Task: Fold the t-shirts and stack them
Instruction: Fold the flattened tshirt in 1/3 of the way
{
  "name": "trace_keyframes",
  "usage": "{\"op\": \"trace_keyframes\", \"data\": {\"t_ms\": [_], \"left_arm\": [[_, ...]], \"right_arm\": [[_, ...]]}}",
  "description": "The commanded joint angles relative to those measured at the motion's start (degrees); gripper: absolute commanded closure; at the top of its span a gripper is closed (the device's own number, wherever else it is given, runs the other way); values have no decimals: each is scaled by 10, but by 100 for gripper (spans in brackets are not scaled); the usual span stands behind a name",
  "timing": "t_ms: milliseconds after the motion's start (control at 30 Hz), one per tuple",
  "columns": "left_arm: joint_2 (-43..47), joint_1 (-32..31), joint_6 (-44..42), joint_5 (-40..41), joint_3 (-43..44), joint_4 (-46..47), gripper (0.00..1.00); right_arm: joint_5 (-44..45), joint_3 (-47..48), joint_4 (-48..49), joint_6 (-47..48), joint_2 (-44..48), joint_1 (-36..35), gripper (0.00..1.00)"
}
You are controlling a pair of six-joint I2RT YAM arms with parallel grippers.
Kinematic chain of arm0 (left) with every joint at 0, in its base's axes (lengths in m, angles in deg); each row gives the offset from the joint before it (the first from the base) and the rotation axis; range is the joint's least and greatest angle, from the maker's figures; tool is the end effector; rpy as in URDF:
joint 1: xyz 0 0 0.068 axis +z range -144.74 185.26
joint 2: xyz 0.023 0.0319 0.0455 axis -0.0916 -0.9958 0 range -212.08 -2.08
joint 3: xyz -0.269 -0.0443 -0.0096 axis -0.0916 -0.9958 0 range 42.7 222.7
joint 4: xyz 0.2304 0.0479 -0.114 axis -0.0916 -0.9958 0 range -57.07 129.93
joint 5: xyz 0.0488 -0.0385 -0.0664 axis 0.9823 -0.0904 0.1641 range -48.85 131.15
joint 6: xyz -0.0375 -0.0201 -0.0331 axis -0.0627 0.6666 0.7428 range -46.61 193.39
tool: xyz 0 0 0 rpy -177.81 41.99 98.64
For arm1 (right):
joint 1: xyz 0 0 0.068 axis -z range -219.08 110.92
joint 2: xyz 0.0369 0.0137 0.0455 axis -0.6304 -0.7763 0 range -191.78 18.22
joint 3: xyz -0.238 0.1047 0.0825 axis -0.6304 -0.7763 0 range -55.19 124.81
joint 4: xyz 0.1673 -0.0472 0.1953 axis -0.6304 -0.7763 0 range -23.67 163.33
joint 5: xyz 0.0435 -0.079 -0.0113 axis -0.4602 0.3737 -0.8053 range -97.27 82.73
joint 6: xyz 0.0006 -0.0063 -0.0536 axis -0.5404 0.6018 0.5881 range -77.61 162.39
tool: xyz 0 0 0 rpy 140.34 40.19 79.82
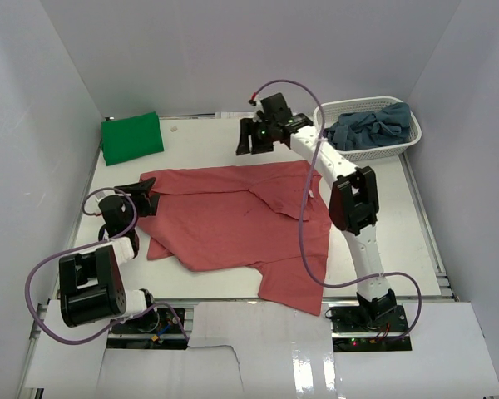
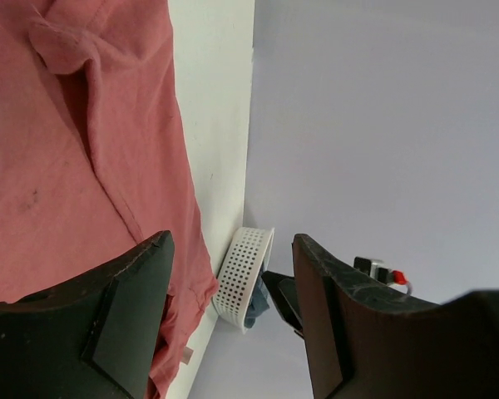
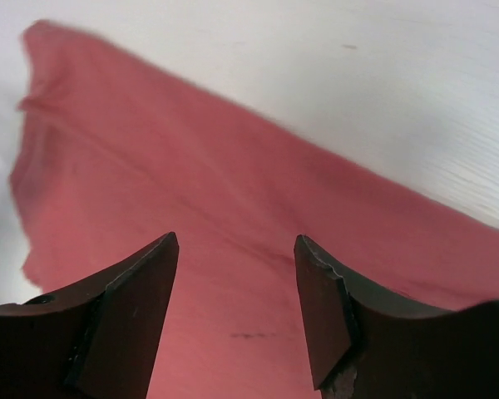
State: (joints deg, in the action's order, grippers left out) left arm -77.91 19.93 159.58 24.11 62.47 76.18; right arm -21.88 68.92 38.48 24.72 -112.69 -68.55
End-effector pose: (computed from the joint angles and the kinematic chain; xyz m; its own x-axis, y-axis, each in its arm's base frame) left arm 0.2383 0.0517 0.1631 -0.0462 -0.9983 0.0366 -0.3256 -0.0196 -0.9453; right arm 0.4519 0.2658 0.2715 -0.7456 -0.0840 -0.6611 -0.4343 0.8136 0.3866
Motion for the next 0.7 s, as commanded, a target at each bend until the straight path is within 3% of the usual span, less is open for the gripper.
{"op": "trace_keyframes", "data": {"t_ms": [0, 333, 467, 567, 600, 667], "left_arm": [[-4, -12, 3, 25, 25, 30, 30], [-9, -21, -30, 28, 39, 34, 30], [-15, -32, -44, 11, 49, 38, 31], [-16, -59, -134, -33, 103, 30, 37], [-20, -67, -202, -53, 129, 15, 39], [-43, -98, -274, -82, 189, -78, 40]], "right_arm": [[-59, 32, 26, -14, -37, -27, 35], [-28, 54, 18, 14, -109, -77, 34], [-5, 0, 16, 33, -79, -76, 34], [10, -64, 29, 47, -23, -76, 34], [13, -78, 29, 52, 5, -77, 34], [27, -110, 32, 58, 36, -78, 34]]}}
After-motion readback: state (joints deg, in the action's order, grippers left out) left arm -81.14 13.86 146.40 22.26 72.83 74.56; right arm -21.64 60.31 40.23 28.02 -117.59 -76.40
